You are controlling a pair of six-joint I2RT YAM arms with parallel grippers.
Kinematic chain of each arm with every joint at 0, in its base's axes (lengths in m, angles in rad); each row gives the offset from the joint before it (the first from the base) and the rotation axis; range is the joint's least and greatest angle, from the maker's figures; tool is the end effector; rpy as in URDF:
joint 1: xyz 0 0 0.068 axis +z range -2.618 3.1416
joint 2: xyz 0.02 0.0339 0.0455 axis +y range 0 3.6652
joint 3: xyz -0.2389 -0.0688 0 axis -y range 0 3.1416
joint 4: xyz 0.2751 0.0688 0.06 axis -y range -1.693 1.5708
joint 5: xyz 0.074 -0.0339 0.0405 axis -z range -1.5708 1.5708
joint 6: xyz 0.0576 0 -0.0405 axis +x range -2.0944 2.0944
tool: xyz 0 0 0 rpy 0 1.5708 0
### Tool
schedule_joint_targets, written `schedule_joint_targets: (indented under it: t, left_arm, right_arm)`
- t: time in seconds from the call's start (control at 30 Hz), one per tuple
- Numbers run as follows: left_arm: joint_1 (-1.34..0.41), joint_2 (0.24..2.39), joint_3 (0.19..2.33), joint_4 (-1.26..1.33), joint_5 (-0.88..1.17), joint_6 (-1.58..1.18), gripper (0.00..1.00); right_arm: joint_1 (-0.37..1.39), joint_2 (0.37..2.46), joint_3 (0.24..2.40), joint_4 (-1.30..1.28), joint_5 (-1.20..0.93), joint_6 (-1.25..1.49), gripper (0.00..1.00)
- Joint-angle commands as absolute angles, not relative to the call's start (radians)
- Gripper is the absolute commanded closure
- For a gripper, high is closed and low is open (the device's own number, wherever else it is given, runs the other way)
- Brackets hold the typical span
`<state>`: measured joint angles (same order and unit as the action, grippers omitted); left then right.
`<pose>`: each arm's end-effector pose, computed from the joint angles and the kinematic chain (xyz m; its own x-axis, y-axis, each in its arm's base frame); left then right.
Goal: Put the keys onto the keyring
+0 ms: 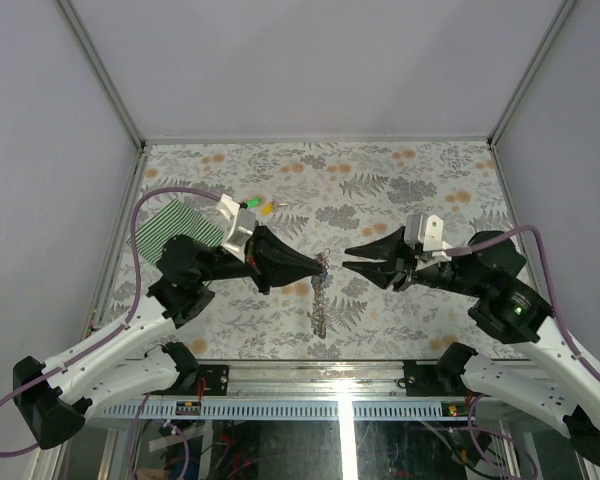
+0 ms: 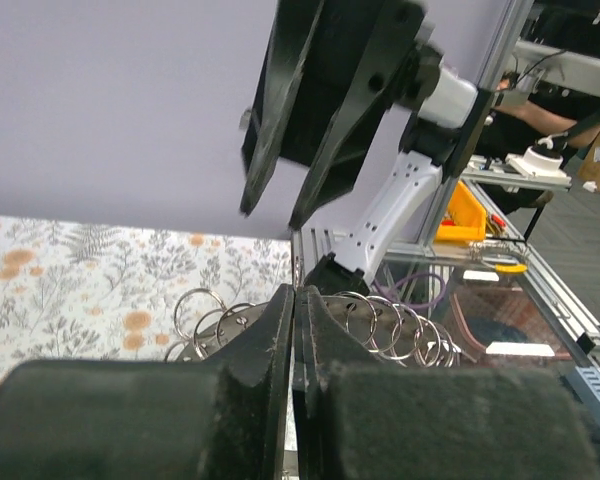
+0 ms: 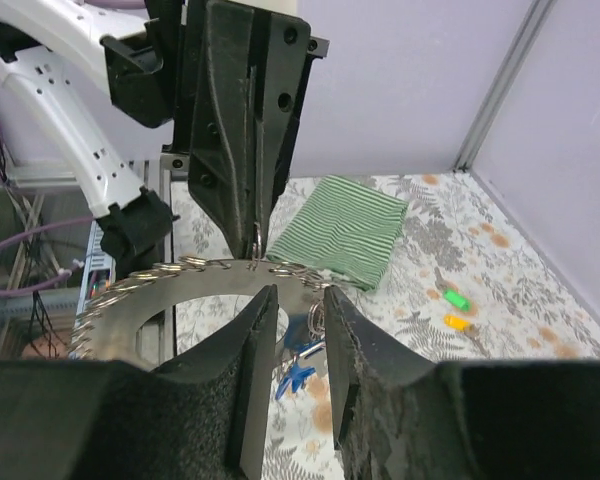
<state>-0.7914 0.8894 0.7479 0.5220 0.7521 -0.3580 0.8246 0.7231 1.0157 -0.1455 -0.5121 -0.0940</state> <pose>0.1534 -0.2113 0.3628 -0.0938 -0.2692 -0.9585 0.9956 -0.0345 -0.0877 0.1217 0.1733 0.4266 0.1900 0.0850 -0.9781 -0.9555 0.2449 -0.1644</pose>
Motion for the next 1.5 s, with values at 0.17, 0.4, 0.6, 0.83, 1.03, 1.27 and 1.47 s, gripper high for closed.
schedule_joint_targets:
  t: [0.17, 0.4, 0.6, 0.83, 1.03, 1.27, 1.47]
  left_arm:
    - [-0.796, 0.878, 0.763, 0.733, 0.714, -0.411, 1.00]
    - [-0.796, 0.884, 0.767, 0.728, 0.715, -0.408, 1.00]
    - [-0.796, 0.887, 0.769, 0.728, 0.708, -0.409, 1.00]
    - [-0.796, 0.896, 0.780, 0.729, 0.713, -0.412, 1.00]
    - [-0.797, 0.897, 0.781, 0.730, 0.717, -0.414, 1.00]
    - [-0.796, 0.899, 0.783, 0.729, 0.717, -0.415, 1.00]
    - [-0.796, 0.902, 0.786, 0.727, 0.721, -0.416, 1.00]
  right_arm:
    - [0.829, 0.749, 0.918, 0.251, -0.609, 0.054, 0.69]
    - [0.829, 0.755, 0.910, 0.297, -0.642, 0.087, 0.69]
    - [0.829, 0.765, 0.913, 0.279, -0.672, 0.082, 0.69]
    - [0.830, 0.774, 0.913, 0.267, -0.668, 0.078, 0.67]
    - [0.830, 0.786, 0.914, 0.258, -0.661, 0.072, 0.67]
    - [0.829, 0.793, 0.912, 0.246, -0.662, 0.066, 0.70]
    - [0.830, 0.800, 0.912, 0.241, -0.668, 0.065, 0.88]
